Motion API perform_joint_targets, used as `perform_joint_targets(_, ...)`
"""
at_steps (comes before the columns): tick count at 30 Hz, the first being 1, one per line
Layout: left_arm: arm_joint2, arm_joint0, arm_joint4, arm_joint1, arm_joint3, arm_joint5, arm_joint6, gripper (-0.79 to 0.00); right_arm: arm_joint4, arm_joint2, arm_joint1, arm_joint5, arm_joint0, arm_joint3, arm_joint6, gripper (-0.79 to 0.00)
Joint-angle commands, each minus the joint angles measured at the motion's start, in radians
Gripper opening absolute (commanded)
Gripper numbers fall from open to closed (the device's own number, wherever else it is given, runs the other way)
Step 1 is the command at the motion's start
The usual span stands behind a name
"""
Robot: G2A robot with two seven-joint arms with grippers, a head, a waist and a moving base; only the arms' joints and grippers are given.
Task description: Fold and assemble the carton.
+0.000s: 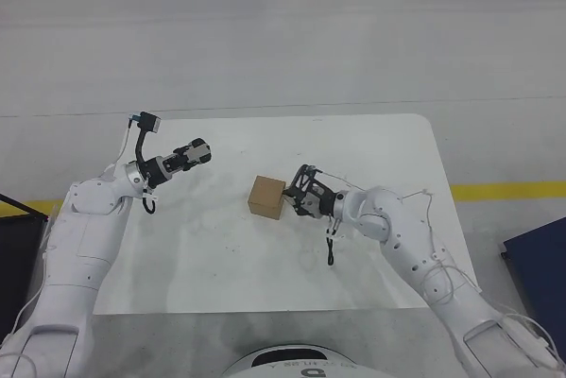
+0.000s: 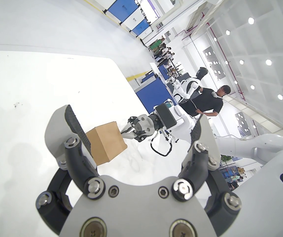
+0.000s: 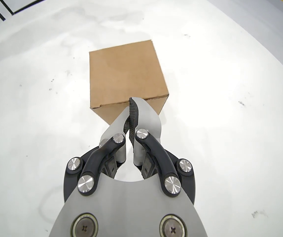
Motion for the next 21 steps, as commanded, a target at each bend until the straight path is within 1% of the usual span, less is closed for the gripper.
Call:
perform_joint_targets(1,0.0,0.0,0.0,0.0,0.0,0.0,0.0,0.0,-0.019,0.045,0.011,0.032,-0.022,-0.02,-0.039,-0.785)
perform_joint_targets(3,0.0,0.0,0.0,0.0,0.0,0.0,0.0,0.0,-0.038,0.092,0.022,0.063,-0.052,-0.046,-0.076,-0.785)
perform_joint_targets(4,0.0,0.0,0.0,0.0,0.0,0.0,0.0,0.0,-0.051,0.129,0.031,0.087,-0.083,-0.074,-0.1,-0.496)
perform_joint_targets(5,0.0,0.0,0.0,0.0,0.0,0.0,0.0,0.0,-0.056,0.155,0.038,0.1,-0.109,-0.1,-0.119,0.0)
perform_joint_targets(6,0.0,0.0,0.0,0.0,0.0,0.0,0.0,0.0,-0.056,0.155,0.038,0.1,-0.109,-0.1,-0.119,0.0)
perform_joint_targets(7,0.0,0.0,0.0,0.0,0.0,0.0,0.0,0.0,-0.056,0.147,0.036,0.097,-0.103,-0.094,-0.115,-0.775)
perform_joint_targets(8,0.0,0.0,0.0,0.0,0.0,0.0,0.0,0.0,-0.057,0.157,0.038,0.101,-0.114,-0.103,-0.121,-0.767)
perform_joint_targets(9,0.0,0.0,0.0,0.0,0.0,0.0,0.0,-0.001,-0.057,0.159,0.038,0.101,-0.114,-0.104,-0.121,-0.726)
perform_joint_targets(10,0.0,0.0,0.0,0.0,0.0,0.0,0.0,0.0,-0.057,0.157,0.038,0.101,-0.111,-0.102,-0.12,-0.637)
perform_joint_targets(12,0.0,0.0,0.0,0.0,0.0,0.0,0.0,0.0,-0.056,0.155,0.038,0.1,-0.109,-0.1,-0.119,-0.512)
perform_joint_targets(13,0.0,0.0,0.0,0.0,0.0,0.0,0.0,0.0,-0.056,0.155,0.038,0.1,-0.109,-0.1,-0.119,-0.436)
perform_joint_targets(16,0.0,0.0,0.0,0.0,0.0,0.0,0.0,0.0,-0.056,0.155,0.038,0.1,-0.109,-0.1,-0.119,-0.265)
perform_joint_targets(19,0.0,0.0,0.0,0.0,0.0,0.0,0.0,0.0,-0.056,0.155,0.038,0.1,-0.109,-0.1,-0.119,-0.138)
perform_joint_targets(21,0.0,0.0,0.0,0.0,0.0,0.0,0.0,0.0,-0.056,0.155,0.038,0.1,-0.109,-0.1,-0.119,-0.071)
